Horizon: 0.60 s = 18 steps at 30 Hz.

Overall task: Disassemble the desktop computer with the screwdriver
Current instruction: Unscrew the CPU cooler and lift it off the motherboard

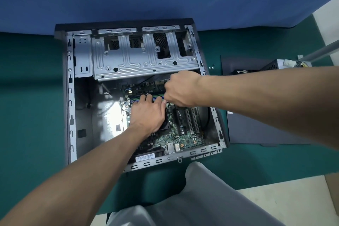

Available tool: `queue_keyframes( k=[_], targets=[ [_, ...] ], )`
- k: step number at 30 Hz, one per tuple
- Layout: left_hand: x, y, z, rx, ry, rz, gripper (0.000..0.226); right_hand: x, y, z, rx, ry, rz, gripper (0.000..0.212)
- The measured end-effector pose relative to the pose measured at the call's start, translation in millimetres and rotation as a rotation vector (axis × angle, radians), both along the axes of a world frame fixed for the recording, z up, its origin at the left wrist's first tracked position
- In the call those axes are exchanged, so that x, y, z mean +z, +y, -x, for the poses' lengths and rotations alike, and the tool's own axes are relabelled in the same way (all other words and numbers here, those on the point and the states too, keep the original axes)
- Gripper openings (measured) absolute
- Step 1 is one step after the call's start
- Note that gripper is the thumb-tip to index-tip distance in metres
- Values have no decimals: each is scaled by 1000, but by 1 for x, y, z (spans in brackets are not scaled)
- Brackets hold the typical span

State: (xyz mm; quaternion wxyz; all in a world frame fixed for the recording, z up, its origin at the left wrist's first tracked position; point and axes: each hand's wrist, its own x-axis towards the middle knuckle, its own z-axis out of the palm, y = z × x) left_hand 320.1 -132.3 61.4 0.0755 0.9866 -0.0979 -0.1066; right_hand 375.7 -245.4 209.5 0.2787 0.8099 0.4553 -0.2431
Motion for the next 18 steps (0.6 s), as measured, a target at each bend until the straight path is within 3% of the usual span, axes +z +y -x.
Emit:
queue_keyframes(
  k=[2,4,6,9,11,12,13,15,18],
  targets=[
    [0,0,0,4,-5,-1,64,-3,-3,2,133,-43,1,17],
    [0,0,0,7,-16,-6,60,-2,-5,-2,18,10,-59,15],
    [-1,1,0,4,-17,-9,57,-3,-6,-4,-337,165,-183,27],
    [-2,1,-1,2,0,-8,59,-11,0,-7,-1174,451,-402,32],
    [-3,2,0,6,-12,-6,57,-15,4,-10,-1644,573,-352,23],
    [-3,2,0,2,-17,-9,56,-15,5,-12,-1716,596,-281,20],
    [-3,1,0,-1,-16,-10,55,-16,6,-14,-1705,597,-236,19],
    [-2,2,0,-3,-11,-11,55,-15,8,-16,-1483,528,-208,22],
    [1,1,-1,1,6,-5,60,-6,13,-9,-844,279,-143,29]
  ],
)
